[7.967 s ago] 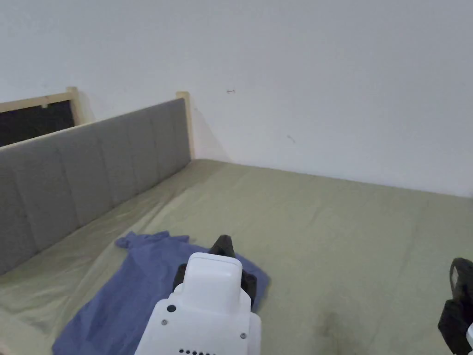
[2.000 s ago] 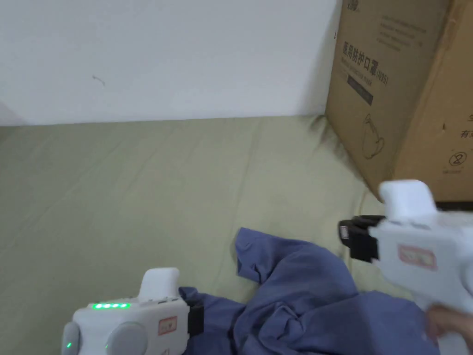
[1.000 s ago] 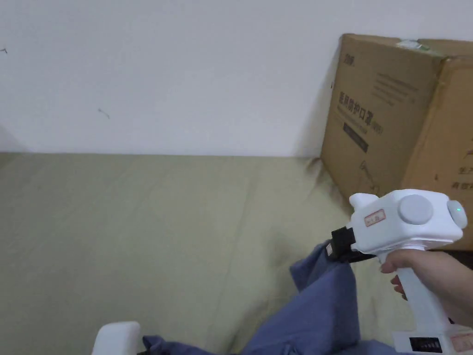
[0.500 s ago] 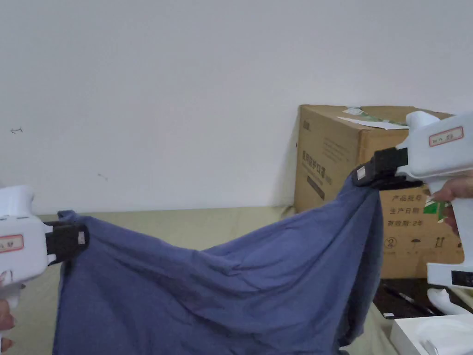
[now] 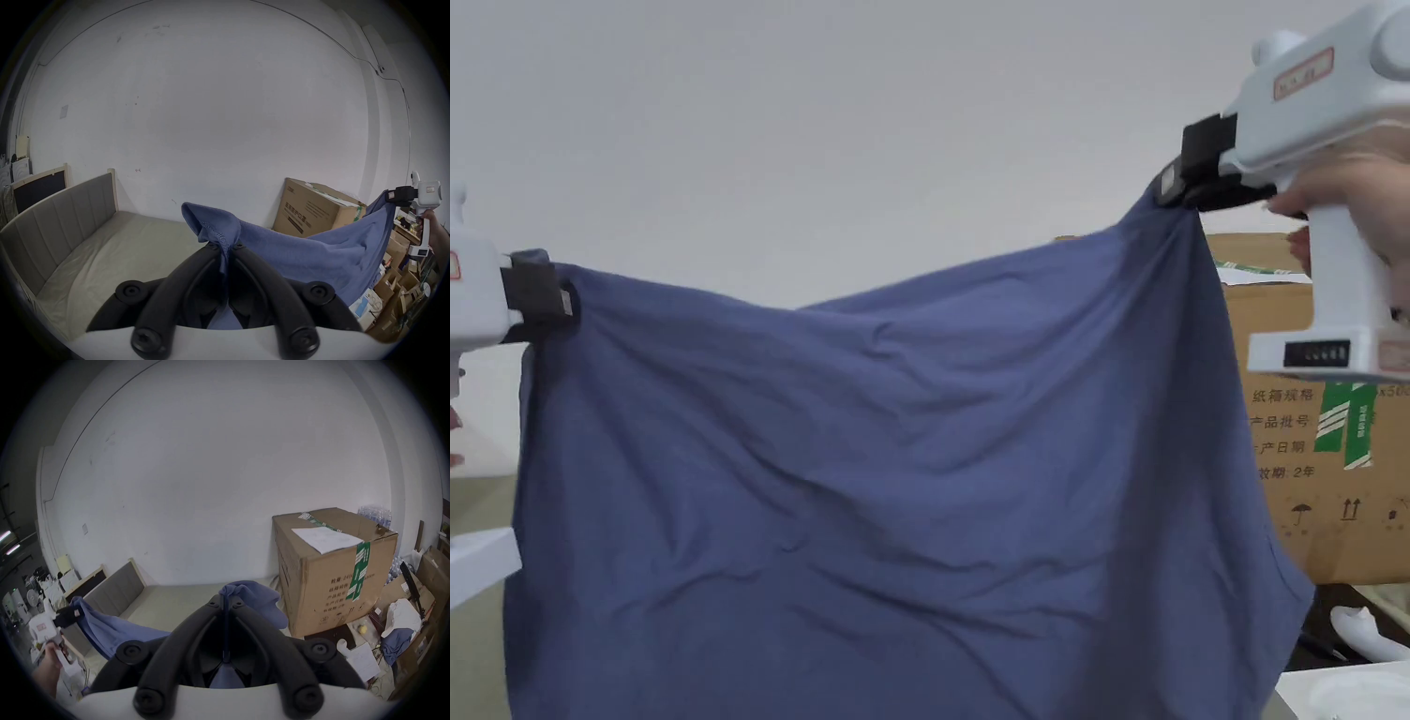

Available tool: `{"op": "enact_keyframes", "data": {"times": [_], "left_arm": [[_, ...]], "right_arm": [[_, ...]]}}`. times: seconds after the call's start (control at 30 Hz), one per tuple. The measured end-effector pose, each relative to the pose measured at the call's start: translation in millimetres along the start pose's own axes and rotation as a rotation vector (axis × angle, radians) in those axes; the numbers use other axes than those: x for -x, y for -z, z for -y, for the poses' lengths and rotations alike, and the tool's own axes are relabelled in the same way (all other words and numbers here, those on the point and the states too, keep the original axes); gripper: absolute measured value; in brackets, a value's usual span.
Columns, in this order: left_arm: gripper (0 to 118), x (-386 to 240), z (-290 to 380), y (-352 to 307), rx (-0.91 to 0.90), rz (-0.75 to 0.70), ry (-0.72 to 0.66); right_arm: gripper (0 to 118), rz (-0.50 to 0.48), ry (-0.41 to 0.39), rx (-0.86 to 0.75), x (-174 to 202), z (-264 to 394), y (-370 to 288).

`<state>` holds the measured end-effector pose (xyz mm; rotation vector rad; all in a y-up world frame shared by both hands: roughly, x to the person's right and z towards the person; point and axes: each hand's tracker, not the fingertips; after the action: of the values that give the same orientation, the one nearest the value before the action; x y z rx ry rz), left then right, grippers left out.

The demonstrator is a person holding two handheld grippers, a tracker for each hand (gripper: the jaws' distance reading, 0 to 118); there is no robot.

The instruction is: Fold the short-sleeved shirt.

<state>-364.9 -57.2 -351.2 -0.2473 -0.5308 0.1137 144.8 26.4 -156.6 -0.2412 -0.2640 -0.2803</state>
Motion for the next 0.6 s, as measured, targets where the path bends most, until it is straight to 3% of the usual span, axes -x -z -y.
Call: {"op": "enact_keyframes", "data": {"times": [0.1, 0.37, 0.6], "left_arm": [[1, 4.2, -9.9, 27.4, -0.016, -0.011, -0.004], [1, 7.4, -27.2, 106.2, -0.063, -0.013, 0.006], [1, 9.5, -14.4, 147.7, -0.105, -0.020, 0.024]], "right_arm": [[2, 0.010, -0.001, -0.040, 6.5, -21.3, 22.2], [2, 0.114, -0.106, -0.130, 34.1, -50.5, 64.8], [2, 0.167, -0.138, -0.195, 29.2, -62.0, 105.7]]}}
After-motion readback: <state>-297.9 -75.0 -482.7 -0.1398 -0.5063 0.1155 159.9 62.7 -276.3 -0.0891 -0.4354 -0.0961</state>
